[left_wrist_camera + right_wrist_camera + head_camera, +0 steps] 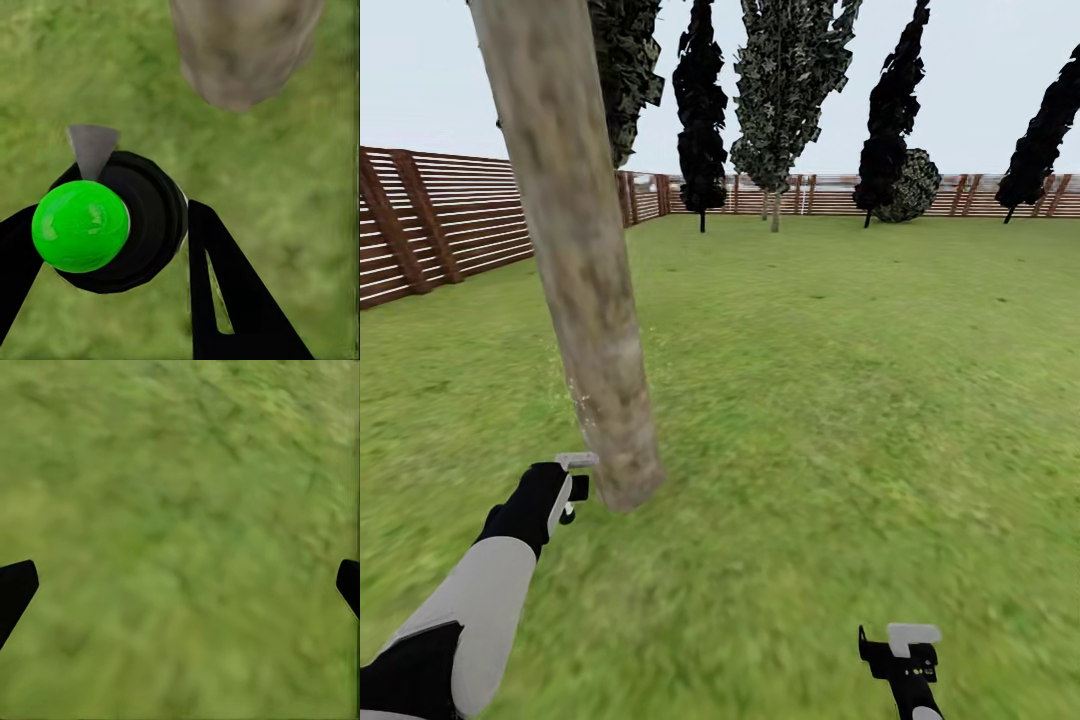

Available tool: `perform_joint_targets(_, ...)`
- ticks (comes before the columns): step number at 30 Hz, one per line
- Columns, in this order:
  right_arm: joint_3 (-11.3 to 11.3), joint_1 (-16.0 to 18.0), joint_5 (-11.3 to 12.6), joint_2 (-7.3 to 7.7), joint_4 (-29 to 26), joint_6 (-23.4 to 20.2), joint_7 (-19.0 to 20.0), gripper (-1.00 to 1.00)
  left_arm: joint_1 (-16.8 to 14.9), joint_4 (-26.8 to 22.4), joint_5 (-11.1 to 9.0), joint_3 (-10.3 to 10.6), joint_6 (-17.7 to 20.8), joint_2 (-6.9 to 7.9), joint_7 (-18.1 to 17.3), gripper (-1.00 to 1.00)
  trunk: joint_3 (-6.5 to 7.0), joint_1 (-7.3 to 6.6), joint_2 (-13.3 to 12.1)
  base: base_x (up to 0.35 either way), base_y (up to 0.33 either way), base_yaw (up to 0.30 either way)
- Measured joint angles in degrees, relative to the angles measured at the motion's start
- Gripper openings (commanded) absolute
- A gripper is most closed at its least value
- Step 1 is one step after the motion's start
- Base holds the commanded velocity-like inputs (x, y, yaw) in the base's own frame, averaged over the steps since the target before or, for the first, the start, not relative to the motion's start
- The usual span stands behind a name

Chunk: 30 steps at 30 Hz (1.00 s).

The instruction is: In the garden, pick up the pesticide atomizer on the floor and spray pesticide onto both trees until each tree trunk is fully covered.

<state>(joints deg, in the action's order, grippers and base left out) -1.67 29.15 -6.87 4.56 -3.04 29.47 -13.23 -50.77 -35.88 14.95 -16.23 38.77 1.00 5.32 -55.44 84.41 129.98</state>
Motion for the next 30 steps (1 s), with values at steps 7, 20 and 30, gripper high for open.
perform_joint_targets(7,0.0,0.0,0.0,-0.07,0.0,0.0,0.02,1.0,-0.04,0.0,-0.03,0.04,-0.01,-0.39,0.0,-1.0,0.0,0.02,0.0,0.021,-0.268,0.006)
perform_joint_targets(20,0.0,0.0,0.0,-0.08,0.0,-0.01,0.04,1.0,0.43,0.07,-0.06,-0.01,0.01,-0.56,0.0,-1.0,0.0,-0.01,0.0,0.145,-0.217,0.085)
perform_joint_targets(30,0.0,0.0,-0.01,-0.08,0.0,-0.02,0.06,1.0,0.73,0.19,0.61,-0.17,0.16,-1.65,0.04,-1.0,0.0,0.02,0.0,0.021,-0.009,0.0)
